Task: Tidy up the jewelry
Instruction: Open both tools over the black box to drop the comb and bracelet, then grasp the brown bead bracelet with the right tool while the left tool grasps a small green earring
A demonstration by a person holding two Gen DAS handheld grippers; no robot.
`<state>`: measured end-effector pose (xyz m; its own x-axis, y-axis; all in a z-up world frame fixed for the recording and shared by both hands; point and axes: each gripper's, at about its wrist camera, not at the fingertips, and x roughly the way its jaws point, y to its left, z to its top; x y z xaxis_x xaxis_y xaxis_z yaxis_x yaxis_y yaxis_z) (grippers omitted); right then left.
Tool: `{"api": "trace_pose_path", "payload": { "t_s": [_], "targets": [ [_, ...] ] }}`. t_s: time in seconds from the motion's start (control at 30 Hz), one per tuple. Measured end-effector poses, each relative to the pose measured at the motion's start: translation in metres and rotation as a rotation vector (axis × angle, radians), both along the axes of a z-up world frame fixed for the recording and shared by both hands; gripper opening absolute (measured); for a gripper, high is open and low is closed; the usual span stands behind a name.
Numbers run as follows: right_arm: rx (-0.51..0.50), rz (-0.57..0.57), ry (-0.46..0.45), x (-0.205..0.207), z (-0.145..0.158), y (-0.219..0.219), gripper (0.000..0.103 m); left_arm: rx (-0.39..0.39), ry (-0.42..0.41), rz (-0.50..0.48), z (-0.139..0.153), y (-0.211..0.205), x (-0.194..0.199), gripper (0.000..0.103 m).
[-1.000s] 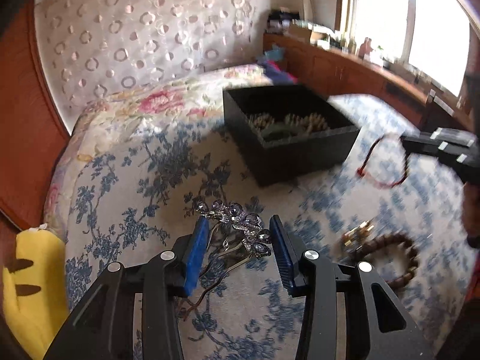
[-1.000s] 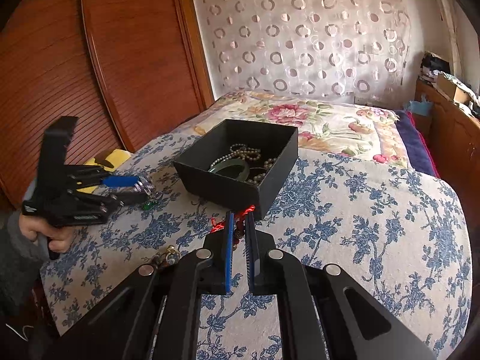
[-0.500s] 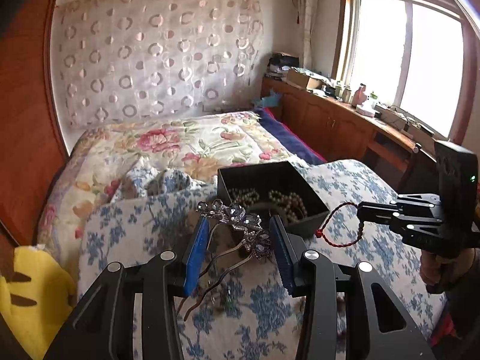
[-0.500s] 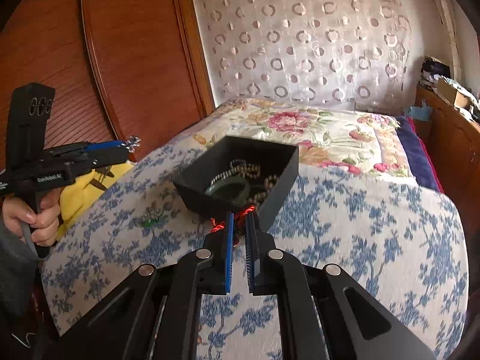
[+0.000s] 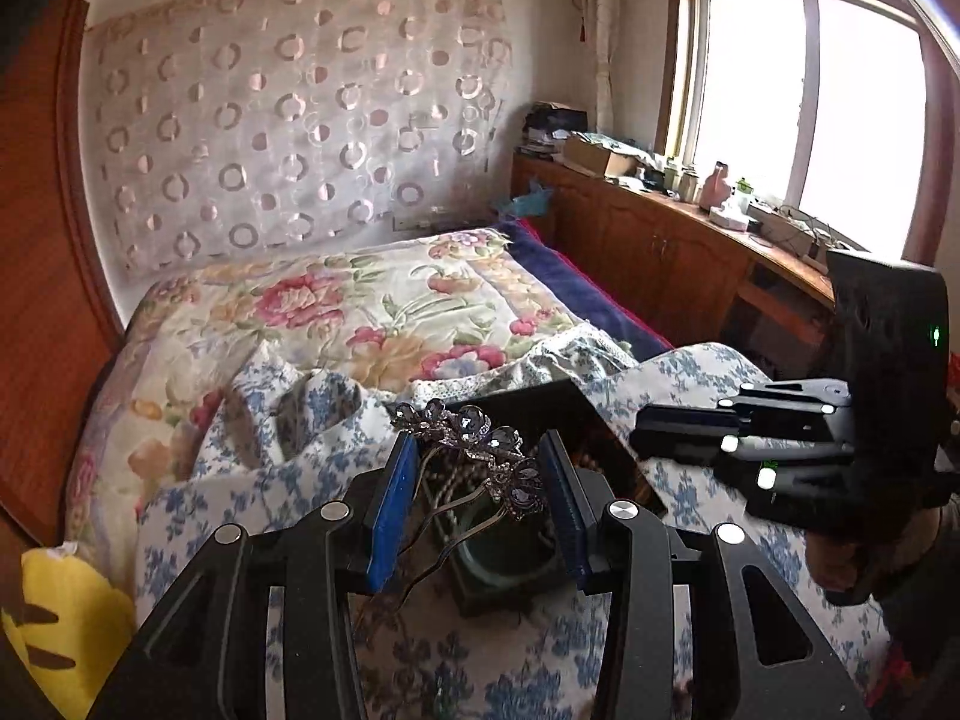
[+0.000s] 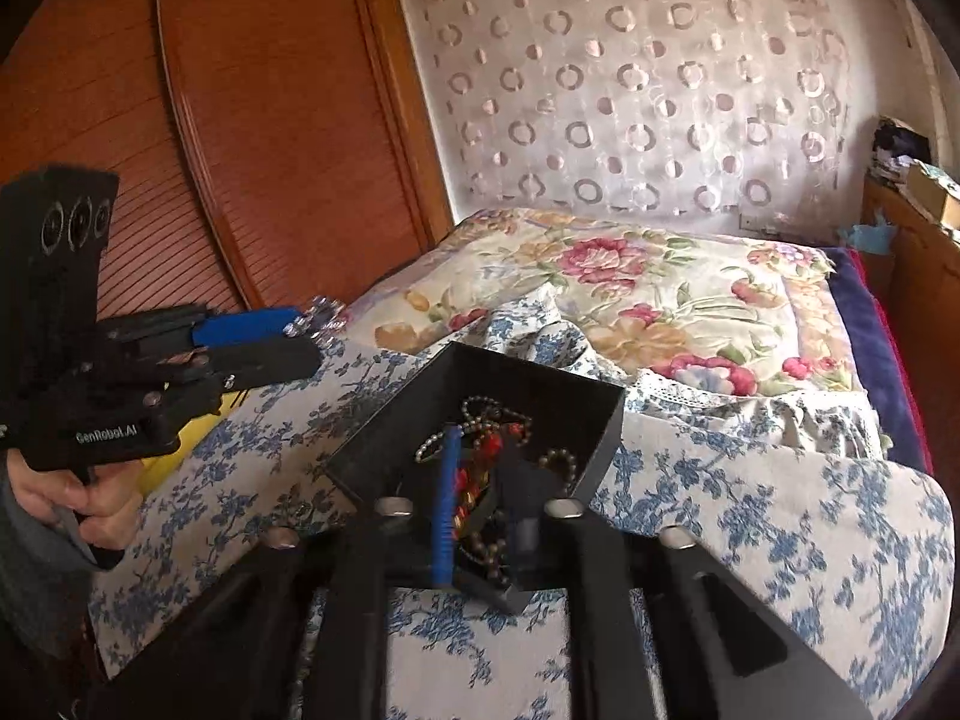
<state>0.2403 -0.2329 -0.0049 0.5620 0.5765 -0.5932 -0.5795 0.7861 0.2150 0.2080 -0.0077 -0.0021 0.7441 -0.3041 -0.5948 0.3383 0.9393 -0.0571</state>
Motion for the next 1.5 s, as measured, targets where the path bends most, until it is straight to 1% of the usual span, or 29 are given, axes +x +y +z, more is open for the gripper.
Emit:
{"api": "trace_pose_path", "payload": {
  "t_s": [0.2,0.33,0.5,0.53,0.6,0.77,0.8,0.87,1.03,1.2,1.3,1.5],
  "targets": [
    [0.012,-0.017,0.017,0.005,-0.006,-0.014,0.023,0.015,0.008,-0.019,-0.005,-0.018,0.02,0.04],
    [-0.001,-0.04,0.011,-0.002,-0.009,-0.025,0.023,0.033,0.019,-0.03,-0.013,-0.033,0.031,0.04],
    [-0.001,-0.055,0.011,-0.009,-0.013,-0.032,0.023,0.038,0.031,-0.037,-0.018,-0.043,0.037,0.041],
    [0.001,-0.056,0.012,-0.011,-0.013,-0.033,0.023,0.038,0.029,-0.038,-0.018,-0.044,0.037,0.041],
    [0.004,-0.057,0.012,-0.014,-0.014,-0.035,0.023,0.037,0.029,-0.045,-0.017,-0.047,0.037,0.047],
    [-0.001,-0.048,0.011,-0.028,-0.014,-0.036,0.023,0.045,0.029,-0.047,-0.015,-0.049,0.032,0.049],
    [-0.004,-0.045,0.015,-0.032,-0.015,-0.035,0.023,0.048,0.029,-0.046,-0.016,-0.047,0.03,0.049],
    [-0.012,-0.035,0.025,-0.039,-0.018,-0.034,0.023,0.054,0.031,-0.039,-0.017,-0.044,0.022,0.054],
    [-0.043,0.009,0.065,-0.066,-0.031,-0.028,0.022,0.058,0.048,-0.019,-0.025,-0.029,-0.006,0.059],
    [-0.101,0.062,0.113,-0.094,-0.052,-0.014,0.022,0.064,0.073,0.006,-0.038,-0.006,-0.03,0.061],
    [-0.116,0.094,0.132,-0.109,-0.059,-0.007,0.022,0.065,0.099,0.027,-0.048,0.011,-0.046,0.061],
    [-0.153,0.137,0.165,-0.123,-0.069,0.005,0.022,0.075,0.143,0.082,-0.064,0.037,-0.064,0.061]
  ]
}}
